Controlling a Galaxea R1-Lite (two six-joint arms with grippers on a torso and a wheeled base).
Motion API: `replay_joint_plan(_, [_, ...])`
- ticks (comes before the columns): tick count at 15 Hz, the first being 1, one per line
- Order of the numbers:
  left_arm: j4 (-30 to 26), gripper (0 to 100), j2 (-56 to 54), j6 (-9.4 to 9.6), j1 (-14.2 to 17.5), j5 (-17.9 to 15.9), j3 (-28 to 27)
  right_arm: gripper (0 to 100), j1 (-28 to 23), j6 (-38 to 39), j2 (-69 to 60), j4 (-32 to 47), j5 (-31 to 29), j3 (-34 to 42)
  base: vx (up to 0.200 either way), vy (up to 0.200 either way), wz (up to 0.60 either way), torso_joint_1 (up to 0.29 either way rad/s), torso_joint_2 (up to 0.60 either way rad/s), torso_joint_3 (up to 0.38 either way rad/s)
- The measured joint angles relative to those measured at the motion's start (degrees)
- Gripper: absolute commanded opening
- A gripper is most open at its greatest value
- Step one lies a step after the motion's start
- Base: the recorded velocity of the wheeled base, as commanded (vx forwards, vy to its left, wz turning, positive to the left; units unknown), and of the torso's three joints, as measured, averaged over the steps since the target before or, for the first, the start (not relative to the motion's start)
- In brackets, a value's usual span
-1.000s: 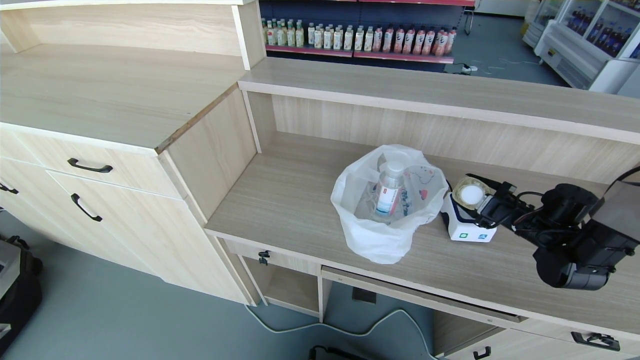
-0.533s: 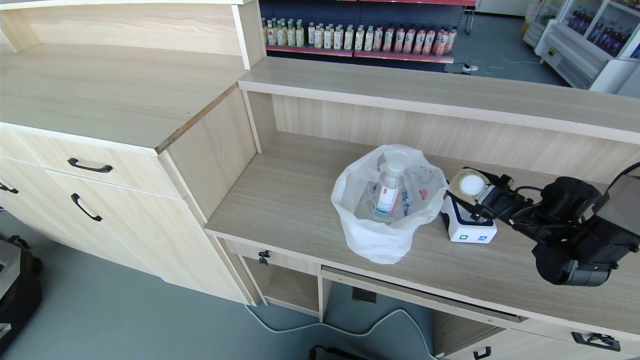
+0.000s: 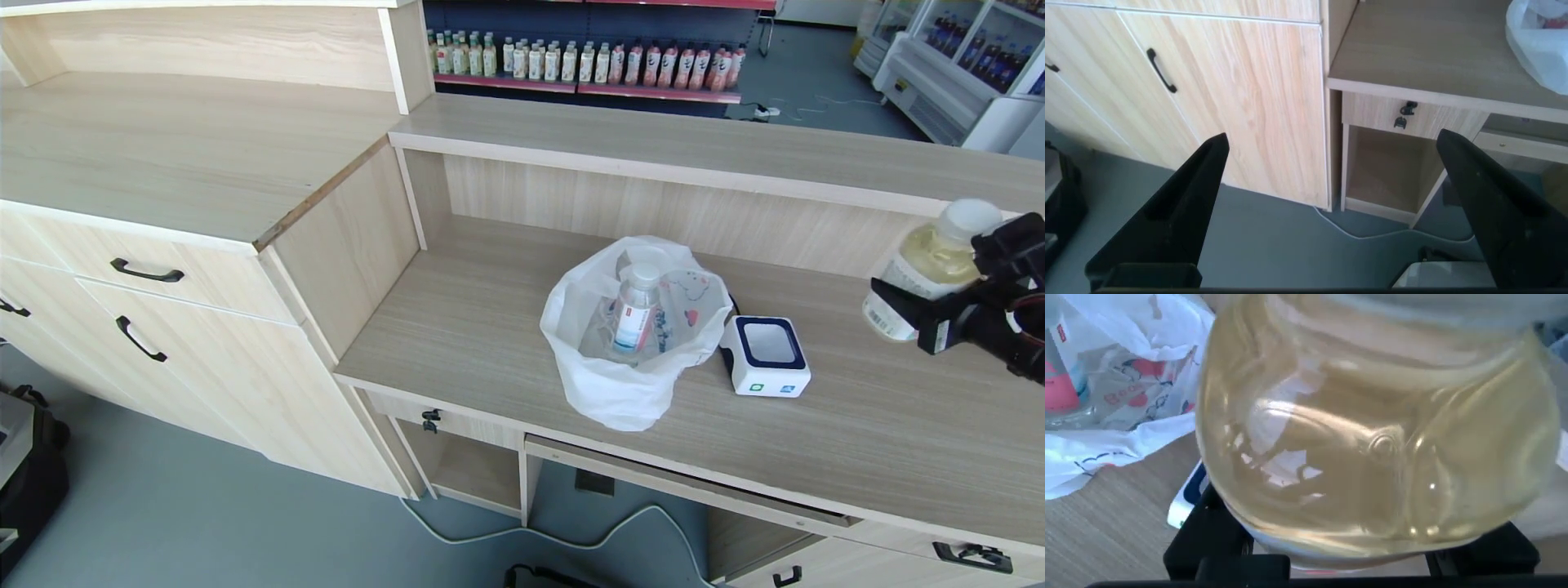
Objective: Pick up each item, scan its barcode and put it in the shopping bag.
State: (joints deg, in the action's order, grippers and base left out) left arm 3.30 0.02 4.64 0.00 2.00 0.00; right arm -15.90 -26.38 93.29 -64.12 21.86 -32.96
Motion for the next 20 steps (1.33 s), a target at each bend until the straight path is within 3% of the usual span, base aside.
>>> replay_joint_plan(2, [0.00,100,0.00,0.00,0.00,0.00,0.00,0,-4.44,10.97,-8.46,10.78,-6.24,3.17,0.000,0.000,0.00,0.000,0.00,0.000])
replay_joint_plan(4, [0.00,100,0.00,0.00,0.00,0.00,0.00,0,-6.73,21.10,-15.30,19.90,-17.32,5.13,0.000,0.000,0.00,0.000,0.00,0.000])
replay_joint_plan(8, [0.00,100,0.00,0.02,0.00,-0.01,0.00,0,-5.51,20.36,-20.25,21.13,-30.70,6.38,0.000,0.000,0.00,0.000,0.00,0.000])
replay_joint_plan(12, [0.00,100,0.00,0.00,0.00,-0.01,0.00,0,-4.00,15.49,-21.63,19.15,-31.32,6.86,0.000,0.000,0.30,0.000,0.00,0.000])
replay_joint_plan(16, [0.02,100,0.00,0.00,0.00,-0.01,0.00,0,-0.52,14.88,-17.19,8.53,-31.22,6.45,0.000,0.000,0.60,-0.002,0.00,0.002])
replay_joint_plan(20, [0.02,100,0.00,0.00,0.00,0.00,0.00,0,3.00,16.01,-6.01,-0.30,-30.12,4.47,0.000,0.000,0.00,0.000,0.00,0.000])
